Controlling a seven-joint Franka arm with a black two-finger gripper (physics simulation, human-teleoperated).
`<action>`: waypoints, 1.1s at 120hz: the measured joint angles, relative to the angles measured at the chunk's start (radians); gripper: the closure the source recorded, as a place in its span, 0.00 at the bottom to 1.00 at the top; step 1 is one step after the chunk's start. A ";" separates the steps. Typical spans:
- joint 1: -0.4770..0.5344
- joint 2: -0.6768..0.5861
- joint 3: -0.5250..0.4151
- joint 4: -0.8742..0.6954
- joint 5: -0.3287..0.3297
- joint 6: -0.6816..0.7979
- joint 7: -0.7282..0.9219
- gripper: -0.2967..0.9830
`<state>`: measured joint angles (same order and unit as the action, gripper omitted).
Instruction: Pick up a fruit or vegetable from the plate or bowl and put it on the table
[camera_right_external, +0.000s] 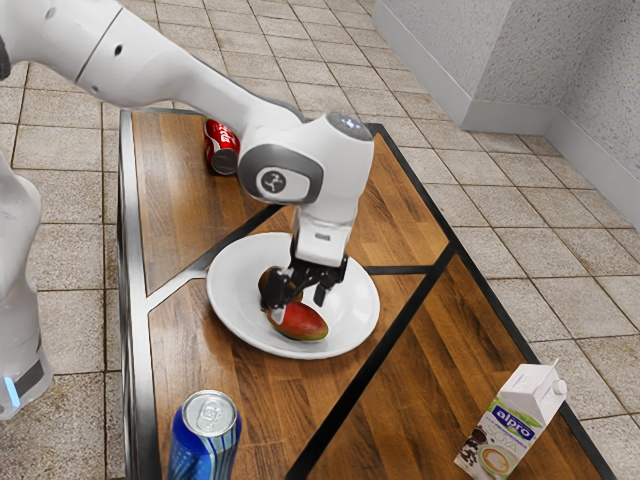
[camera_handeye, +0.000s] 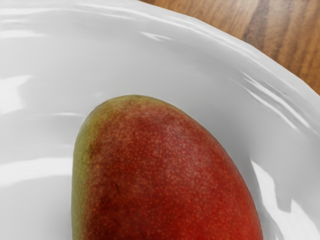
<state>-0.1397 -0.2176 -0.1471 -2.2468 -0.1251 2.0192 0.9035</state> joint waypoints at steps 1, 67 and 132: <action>0.000 0.001 0.000 0.000 0.000 0.001 0.000 0.24; 0.000 0.030 -0.001 -0.008 -0.001 0.037 0.003 0.24; -0.001 0.032 -0.004 -0.006 0.026 0.060 -0.013 0.65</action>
<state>-0.1407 -0.1858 -0.1508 -2.2523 -0.0994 2.0791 0.8906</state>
